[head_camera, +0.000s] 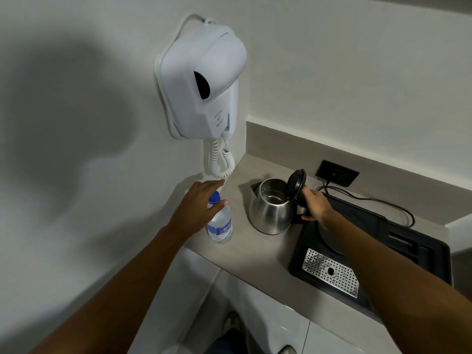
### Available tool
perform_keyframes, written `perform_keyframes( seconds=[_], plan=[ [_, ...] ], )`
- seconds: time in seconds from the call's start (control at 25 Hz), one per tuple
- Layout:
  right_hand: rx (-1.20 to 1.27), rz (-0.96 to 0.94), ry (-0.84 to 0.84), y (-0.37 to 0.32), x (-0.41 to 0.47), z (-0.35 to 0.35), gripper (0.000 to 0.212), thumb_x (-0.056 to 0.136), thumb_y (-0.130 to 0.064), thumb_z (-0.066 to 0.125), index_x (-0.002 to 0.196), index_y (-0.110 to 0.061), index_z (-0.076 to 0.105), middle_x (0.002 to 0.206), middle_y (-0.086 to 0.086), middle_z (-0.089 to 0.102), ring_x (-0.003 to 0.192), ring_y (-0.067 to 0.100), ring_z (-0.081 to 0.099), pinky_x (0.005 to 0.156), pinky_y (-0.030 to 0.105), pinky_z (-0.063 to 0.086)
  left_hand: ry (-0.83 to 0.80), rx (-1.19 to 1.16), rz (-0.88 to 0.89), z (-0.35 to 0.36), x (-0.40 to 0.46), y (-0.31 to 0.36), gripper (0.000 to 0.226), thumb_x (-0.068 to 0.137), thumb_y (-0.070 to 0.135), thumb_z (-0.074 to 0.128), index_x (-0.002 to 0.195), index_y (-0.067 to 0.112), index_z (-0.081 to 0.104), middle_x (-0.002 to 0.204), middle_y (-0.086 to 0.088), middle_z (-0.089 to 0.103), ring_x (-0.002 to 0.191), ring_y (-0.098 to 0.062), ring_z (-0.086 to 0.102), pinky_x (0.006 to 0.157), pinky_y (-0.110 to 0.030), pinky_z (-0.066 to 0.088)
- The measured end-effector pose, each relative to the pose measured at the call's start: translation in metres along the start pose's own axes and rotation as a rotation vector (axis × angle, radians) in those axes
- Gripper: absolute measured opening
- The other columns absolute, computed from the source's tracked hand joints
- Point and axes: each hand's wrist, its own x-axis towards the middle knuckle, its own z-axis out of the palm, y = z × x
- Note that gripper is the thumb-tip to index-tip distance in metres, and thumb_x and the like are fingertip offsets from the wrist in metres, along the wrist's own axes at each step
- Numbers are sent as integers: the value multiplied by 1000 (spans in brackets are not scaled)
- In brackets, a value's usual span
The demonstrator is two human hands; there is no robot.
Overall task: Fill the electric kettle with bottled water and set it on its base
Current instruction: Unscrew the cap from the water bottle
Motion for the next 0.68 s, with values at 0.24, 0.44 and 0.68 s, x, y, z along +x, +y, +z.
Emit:
perform_keyframes(
  seconds=[0.24,0.44,0.68],
  plan=[
    [1,-5,-1,0,1,1,45,75,-71,48,90,-30,59,101,-4,61,94,13,58,70,43,58,216,-4,-34,-10,-12,-3,30,75,20,81,102,11,71,95,-5,73,80,-14,58,76,-41,56],
    [-13,-14,-9,0,-1,2,37,85,-65,46,92,-31,58,108,3,60,99,18,58,73,44,57,324,11,108,-7,-4,13,32,76,26,80,102,11,69,96,-5,72,88,-16,59,85,-23,46],
    [-13,-2,-7,0,-2,2,48,77,-70,46,98,-29,59,114,5,60,102,19,58,76,46,57,-192,-81,141,114,-62,21,35,87,16,68,120,8,63,119,-9,68,108,-21,59,99,-32,46]
  ],
)
